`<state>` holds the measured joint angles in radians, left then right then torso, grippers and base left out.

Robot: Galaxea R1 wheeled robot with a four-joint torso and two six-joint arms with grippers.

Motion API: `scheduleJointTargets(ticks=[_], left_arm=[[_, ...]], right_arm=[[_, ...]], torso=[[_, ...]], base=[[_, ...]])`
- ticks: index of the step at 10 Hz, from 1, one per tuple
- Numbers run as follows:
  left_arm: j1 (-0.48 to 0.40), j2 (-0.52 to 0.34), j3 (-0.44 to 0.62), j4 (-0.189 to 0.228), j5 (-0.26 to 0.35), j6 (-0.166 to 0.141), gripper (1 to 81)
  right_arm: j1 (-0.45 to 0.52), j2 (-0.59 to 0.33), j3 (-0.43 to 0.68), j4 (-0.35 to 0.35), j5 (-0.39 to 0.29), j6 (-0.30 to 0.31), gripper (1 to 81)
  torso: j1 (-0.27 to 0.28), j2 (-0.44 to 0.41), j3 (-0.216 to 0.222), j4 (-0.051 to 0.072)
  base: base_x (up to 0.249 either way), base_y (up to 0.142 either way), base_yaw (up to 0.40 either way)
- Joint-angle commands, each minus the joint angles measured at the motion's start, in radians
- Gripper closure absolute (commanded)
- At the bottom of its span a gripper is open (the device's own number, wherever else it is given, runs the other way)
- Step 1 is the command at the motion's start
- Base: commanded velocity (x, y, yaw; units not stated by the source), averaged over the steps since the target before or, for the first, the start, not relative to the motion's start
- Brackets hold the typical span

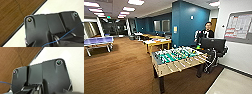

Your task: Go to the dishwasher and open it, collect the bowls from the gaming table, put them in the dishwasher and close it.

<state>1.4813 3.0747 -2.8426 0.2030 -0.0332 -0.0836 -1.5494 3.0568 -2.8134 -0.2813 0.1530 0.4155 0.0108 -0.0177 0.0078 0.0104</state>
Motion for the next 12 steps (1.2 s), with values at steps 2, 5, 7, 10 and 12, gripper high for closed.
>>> scheduleJointTargets(ticks=[2,5,7,10,12], left_arm=[[-0.055,0.0,-0.006,0.007,0.045,-0.002,1.0],[-0.054,-0.002,-0.006,0.004,0.045,-0.004,1.0],[-0.054,-0.002,-0.006,0.003,0.045,-0.004,1.0],[-0.054,-0.002,-0.011,0.001,0.045,-0.004,1.0],[-0.054,0.0,-0.011,0.001,0.045,-0.004,1.0]], right_arm=[[0.05,-0.001,0.002,-0.01,-0.043,-0.004,1.0],[0.05,0.001,0.002,-0.012,-0.043,-0.004,1.0],[0.048,0.001,0.002,-0.012,-0.044,-0.004,1.0],[0.05,0.001,0.003,-0.012,-0.044,-0.004,1.0],[0.05,0.001,0.003,-0.012,-0.043,-0.004,1.0]], torso=[[0.0,0.0,0.0,0.0],[-0.001,0.0,0.0,0.0],[-0.001,0.0,0.0,0.0],[-0.001,0.0,0.0,0.0],[-0.001,0.0,0.0,0.0]], base=[[0.0,0.0,0.357],[0.0,0.0,0.357],[0.0,0.0,0.357],[0.0,0.0,0.357],[0.0,0.0,0.357]])
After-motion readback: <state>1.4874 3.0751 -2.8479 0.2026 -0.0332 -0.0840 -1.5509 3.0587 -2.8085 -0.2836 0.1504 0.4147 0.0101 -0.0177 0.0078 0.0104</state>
